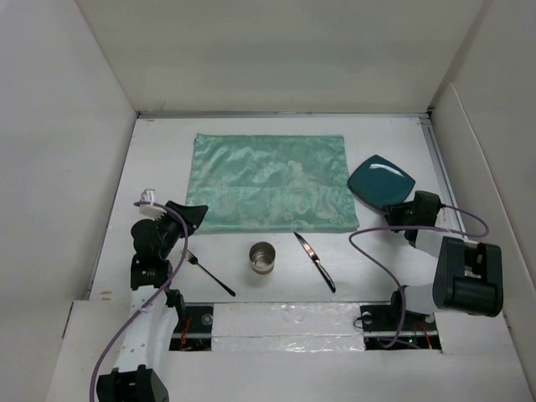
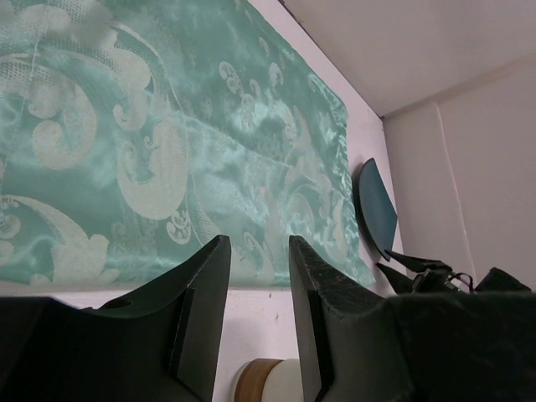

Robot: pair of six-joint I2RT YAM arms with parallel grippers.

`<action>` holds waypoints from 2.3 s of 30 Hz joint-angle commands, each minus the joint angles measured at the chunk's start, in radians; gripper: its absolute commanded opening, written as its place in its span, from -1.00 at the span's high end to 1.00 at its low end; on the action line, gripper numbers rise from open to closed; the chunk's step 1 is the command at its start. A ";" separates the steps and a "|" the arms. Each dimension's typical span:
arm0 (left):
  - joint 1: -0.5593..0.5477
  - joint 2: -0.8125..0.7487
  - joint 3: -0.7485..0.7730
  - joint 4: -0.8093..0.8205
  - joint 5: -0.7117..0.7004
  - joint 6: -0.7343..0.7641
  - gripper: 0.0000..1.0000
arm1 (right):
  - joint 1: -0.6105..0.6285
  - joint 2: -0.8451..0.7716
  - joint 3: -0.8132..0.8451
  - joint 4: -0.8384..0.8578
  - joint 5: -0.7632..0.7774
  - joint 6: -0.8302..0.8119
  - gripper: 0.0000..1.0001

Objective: Set the dinner table for one person

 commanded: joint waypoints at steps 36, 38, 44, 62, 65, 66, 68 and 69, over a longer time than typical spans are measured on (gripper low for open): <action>-0.002 -0.009 0.043 0.013 0.072 0.031 0.55 | -0.094 -0.516 0.005 0.203 -0.039 -0.294 1.00; -0.002 -0.007 0.066 -0.002 0.082 0.037 0.54 | -0.110 -0.546 0.032 0.186 -0.085 -0.315 1.00; -0.002 0.011 0.182 -0.068 0.125 0.065 0.53 | -0.030 -0.488 0.098 0.312 -0.352 -0.263 1.00; -0.002 0.057 0.434 -0.330 0.086 0.281 0.22 | 0.785 0.041 0.233 0.826 0.264 0.025 1.00; -0.002 0.056 0.422 -0.314 0.102 0.274 0.22 | 0.831 0.133 0.215 0.938 0.370 0.089 1.00; -0.002 0.056 0.422 -0.314 0.101 0.272 0.22 | 0.841 0.155 0.213 0.957 0.398 0.119 1.00; -0.002 0.057 0.431 -0.324 0.098 0.280 0.22 | 0.880 0.186 0.207 0.983 0.485 0.159 1.00; -0.002 0.056 0.431 -0.324 0.098 0.281 0.22 | 0.894 0.229 0.204 1.008 0.508 0.181 1.00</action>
